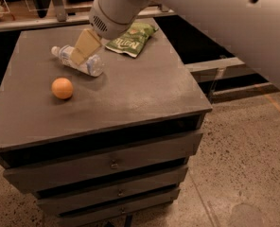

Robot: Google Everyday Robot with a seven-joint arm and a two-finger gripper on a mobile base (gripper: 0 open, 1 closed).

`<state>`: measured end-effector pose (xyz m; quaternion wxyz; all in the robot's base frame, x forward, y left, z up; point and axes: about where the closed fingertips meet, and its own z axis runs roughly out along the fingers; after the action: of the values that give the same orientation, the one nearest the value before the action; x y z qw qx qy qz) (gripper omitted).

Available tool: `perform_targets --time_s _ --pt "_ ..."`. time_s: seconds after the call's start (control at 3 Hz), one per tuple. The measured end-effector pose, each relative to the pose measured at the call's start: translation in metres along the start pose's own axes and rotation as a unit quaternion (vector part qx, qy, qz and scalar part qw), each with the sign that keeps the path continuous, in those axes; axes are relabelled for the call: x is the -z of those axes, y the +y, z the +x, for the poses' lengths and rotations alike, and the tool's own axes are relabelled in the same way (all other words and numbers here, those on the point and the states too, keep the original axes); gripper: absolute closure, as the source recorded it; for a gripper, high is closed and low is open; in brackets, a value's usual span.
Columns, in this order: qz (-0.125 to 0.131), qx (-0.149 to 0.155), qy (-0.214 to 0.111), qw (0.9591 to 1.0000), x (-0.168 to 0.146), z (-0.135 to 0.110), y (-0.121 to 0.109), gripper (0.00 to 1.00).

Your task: Place blue plastic bottle upright

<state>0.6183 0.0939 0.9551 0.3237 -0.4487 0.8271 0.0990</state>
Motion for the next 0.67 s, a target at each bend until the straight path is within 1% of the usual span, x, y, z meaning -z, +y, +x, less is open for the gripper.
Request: perform_targets --time_s 0.33,0.67 --pt "-0.008 0.013 0.017 0.9997 -0.030 -0.006 -0.005 0.00" --pt "-0.010 0.019 0.038 0.9991 -0.056 -0.010 -0.011 0.00"
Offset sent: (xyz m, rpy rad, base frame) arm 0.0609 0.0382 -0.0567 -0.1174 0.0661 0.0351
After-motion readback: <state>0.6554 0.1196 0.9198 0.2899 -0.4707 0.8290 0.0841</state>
